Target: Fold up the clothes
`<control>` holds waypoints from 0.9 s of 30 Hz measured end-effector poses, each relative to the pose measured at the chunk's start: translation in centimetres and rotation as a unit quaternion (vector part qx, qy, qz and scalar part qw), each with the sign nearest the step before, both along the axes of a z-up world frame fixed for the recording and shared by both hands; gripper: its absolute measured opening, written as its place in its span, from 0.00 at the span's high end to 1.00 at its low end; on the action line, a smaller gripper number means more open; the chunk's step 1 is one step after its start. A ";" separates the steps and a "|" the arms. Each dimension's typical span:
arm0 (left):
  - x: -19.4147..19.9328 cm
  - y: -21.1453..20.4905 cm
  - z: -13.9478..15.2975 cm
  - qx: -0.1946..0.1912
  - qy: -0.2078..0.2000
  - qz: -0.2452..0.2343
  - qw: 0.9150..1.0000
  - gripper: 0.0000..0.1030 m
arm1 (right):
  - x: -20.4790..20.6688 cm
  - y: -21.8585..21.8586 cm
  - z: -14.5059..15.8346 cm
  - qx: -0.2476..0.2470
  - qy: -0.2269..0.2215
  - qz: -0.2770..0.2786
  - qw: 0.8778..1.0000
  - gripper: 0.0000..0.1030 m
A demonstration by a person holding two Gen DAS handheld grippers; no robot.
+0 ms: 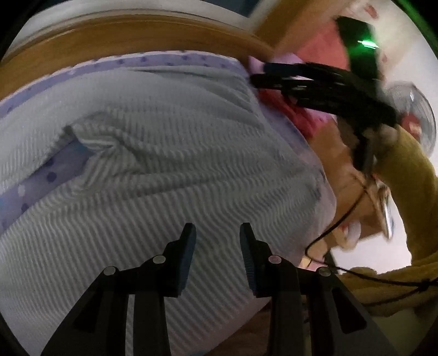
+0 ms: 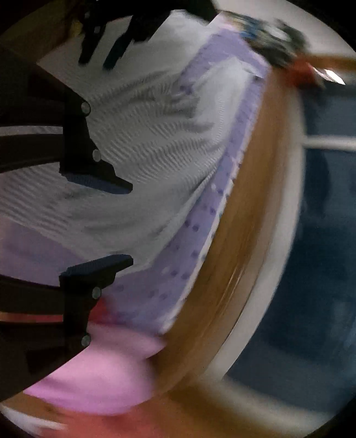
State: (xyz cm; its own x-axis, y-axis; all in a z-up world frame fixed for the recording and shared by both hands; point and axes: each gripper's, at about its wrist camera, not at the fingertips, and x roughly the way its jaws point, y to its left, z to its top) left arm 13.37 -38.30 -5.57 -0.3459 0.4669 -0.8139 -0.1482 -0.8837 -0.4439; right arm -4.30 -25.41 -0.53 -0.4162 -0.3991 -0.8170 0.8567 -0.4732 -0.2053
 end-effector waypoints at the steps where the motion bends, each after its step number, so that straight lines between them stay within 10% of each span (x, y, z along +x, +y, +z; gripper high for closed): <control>1: -0.1 0.1 -0.1 -0.002 -0.003 0.007 1.000 0.69 | -1.0 -1.2 -0.7 0.019 0.004 0.021 1.000 0.55; 8: -1.1 1.2 -1.7 -0.016 -0.035 0.064 0.997 0.69 | -6.9 -4.1 -5.0 0.067 -0.081 0.067 0.992 0.58; 10: -1.2 1.2 -1.7 -0.015 -0.034 0.077 0.996 0.69 | -7.0 -3.9 -5.2 0.063 -0.093 0.056 0.992 0.87; 12: -1.5 1.5 -1.8 -0.016 -0.036 0.087 0.995 0.69 | -7.0 -3.6 -4.9 0.058 -0.077 0.035 0.995 0.96; 23: -2.9 3.2 -1.8 -0.034 -0.042 0.098 0.994 0.67 | -10.4 -3.9 -6.3 0.051 0.048 -0.038 0.997 0.95; 27: -3.3 3.7 -1.7 -0.039 -0.040 0.091 0.994 0.66 | -11.1 -1.5 -3.8 0.009 0.001 -0.053 0.999 0.72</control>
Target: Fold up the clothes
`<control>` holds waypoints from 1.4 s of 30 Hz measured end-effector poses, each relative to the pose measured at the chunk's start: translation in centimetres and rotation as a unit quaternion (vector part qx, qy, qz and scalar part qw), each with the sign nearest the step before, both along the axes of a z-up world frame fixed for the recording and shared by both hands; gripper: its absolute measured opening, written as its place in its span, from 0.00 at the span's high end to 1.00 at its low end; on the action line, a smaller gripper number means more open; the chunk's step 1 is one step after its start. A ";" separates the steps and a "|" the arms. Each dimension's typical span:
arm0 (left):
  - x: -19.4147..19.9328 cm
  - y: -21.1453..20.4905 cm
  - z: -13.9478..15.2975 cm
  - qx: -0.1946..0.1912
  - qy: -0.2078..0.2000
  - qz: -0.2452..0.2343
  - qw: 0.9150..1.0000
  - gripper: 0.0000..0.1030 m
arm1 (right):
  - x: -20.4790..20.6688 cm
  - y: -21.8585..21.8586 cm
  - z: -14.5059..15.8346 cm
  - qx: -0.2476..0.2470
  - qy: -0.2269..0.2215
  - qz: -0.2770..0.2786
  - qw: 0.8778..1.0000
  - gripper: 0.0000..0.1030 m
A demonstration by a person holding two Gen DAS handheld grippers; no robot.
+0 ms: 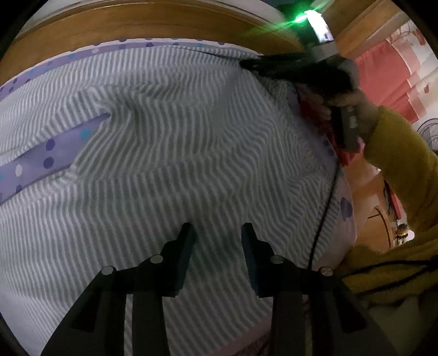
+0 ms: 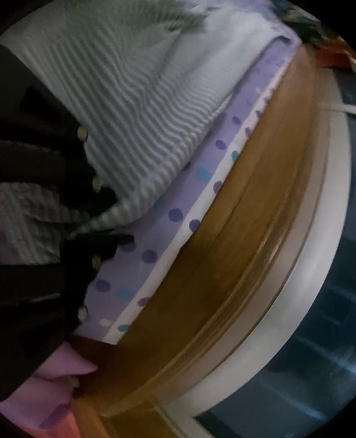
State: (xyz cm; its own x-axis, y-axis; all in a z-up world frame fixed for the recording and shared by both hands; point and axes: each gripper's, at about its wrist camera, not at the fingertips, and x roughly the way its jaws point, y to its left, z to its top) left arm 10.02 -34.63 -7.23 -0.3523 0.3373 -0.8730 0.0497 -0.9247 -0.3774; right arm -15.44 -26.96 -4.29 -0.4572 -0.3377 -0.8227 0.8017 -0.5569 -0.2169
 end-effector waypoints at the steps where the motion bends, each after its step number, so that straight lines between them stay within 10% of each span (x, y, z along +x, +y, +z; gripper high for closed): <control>1: -0.3 0.3 0.0 -0.001 0.002 -0.008 1.000 0.66 | -0.1 0.9 1.0 -0.014 -0.005 -0.008 1.000 0.66; 7: -1.7 2.3 -0.1 0.003 0.009 -0.057 0.998 0.66 | 3.1 7.1 5.4 -0.091 -0.053 -0.028 0.994 0.59; 16: -1.7 1.5 -0.1 0.025 0.012 -0.062 0.998 0.64 | 13.8 9.1 -1.4 -0.064 -0.139 -0.002 0.988 0.59; 26: 3.3 -4.0 0.6 0.011 0.021 0.005 1.000 0.64 | 14.8 12.8 -0.2 -0.083 -0.150 -0.144 0.975 0.52; 42: 17.4 -21.7 1.6 -0.027 0.034 0.080 0.996 0.64 | 33.6 -5.1 2.0 -0.111 -0.123 -0.101 0.981 0.52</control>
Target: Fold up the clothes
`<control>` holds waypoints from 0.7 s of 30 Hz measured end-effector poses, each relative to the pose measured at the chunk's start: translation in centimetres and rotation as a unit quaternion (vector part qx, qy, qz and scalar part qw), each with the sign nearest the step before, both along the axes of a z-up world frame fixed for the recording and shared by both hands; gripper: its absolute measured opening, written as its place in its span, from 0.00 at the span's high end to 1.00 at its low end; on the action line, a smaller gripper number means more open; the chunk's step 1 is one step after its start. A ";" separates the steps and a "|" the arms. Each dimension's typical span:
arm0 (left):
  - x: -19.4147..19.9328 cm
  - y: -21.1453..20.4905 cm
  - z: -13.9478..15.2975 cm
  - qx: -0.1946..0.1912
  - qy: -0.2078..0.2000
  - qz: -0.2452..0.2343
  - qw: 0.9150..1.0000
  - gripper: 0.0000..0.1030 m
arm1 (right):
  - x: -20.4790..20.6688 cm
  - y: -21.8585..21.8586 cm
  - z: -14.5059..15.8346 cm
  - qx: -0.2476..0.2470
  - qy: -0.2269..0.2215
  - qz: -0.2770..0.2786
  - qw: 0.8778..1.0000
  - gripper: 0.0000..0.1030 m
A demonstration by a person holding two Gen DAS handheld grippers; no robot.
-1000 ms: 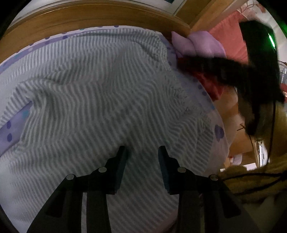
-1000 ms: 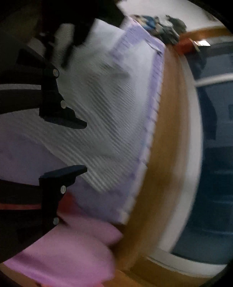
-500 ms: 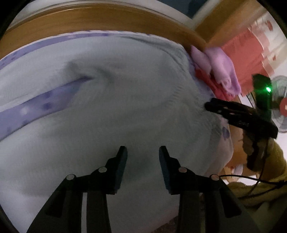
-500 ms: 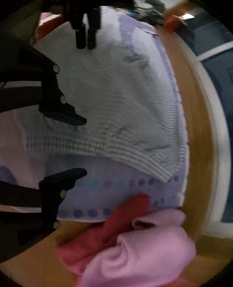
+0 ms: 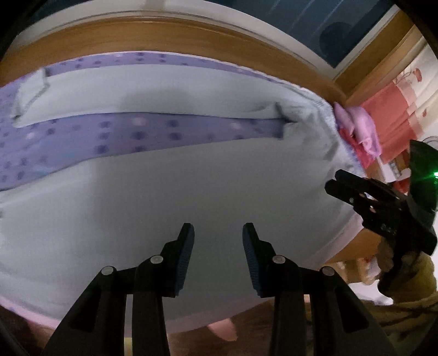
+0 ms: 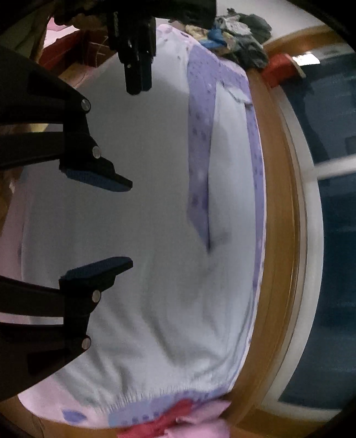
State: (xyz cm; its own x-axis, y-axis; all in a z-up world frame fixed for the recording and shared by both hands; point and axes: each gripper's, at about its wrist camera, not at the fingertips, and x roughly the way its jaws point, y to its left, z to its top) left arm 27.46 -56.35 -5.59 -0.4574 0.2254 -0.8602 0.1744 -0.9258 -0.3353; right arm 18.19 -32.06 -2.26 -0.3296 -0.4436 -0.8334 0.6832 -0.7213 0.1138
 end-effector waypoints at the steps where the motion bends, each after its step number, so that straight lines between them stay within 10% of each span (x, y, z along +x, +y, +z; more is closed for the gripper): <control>1: 0.7 -1.0 0.2 -0.008 -0.002 0.006 1.000 0.64 | 0.7 -1.4 -0.4 -0.001 -0.004 0.003 1.000 0.52; 21: 2.6 -14.6 0.6 -0.033 -0.025 0.094 0.995 0.64 | 1.1 -20.4 -3.4 -0.031 -0.026 0.106 0.994 0.52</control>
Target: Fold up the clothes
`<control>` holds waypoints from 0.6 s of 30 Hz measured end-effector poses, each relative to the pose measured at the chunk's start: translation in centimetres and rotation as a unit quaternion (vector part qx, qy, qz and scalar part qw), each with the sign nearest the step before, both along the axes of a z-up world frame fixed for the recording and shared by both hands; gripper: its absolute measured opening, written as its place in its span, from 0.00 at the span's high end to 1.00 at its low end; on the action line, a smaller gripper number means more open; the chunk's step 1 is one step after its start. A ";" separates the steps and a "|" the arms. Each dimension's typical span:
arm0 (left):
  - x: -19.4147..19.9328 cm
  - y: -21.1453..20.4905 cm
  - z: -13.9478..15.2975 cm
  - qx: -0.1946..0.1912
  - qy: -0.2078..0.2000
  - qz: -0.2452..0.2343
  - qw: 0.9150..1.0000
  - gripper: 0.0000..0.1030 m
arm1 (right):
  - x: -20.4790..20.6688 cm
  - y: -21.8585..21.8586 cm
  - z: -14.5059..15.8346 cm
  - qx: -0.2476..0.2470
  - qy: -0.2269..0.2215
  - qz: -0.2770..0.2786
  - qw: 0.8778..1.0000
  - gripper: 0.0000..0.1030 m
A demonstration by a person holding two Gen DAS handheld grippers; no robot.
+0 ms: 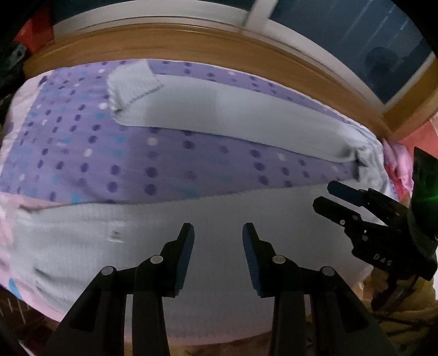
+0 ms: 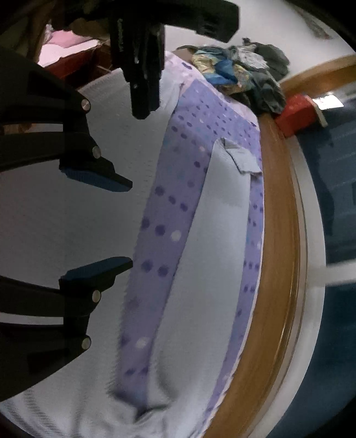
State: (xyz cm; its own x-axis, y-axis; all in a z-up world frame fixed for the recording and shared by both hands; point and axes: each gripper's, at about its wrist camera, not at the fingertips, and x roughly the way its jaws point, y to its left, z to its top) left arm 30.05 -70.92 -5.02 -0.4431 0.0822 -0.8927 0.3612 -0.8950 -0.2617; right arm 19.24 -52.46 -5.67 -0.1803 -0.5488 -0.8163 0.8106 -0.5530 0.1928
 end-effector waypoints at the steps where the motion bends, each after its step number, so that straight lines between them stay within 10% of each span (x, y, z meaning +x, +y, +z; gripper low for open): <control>1: 0.1 -0.6 -0.1 0.005 -0.001 0.004 1.000 0.64 | 0.0 -0.8 -0.2 0.005 0.001 0.001 1.000 0.52; 18: 0.6 -12.4 -0.6 -0.008 0.018 -0.107 0.994 0.64 | 3.0 -12.1 -0.6 0.054 0.012 -0.097 0.994 0.52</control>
State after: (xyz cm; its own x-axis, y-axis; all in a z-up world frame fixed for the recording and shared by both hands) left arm 30.64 -83.32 -5.62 -0.4481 0.1642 -0.8788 0.1520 -0.9547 -0.2559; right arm 22.23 -64.60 -6.25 -0.2954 -0.4104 -0.8627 0.6897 -0.7165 0.1047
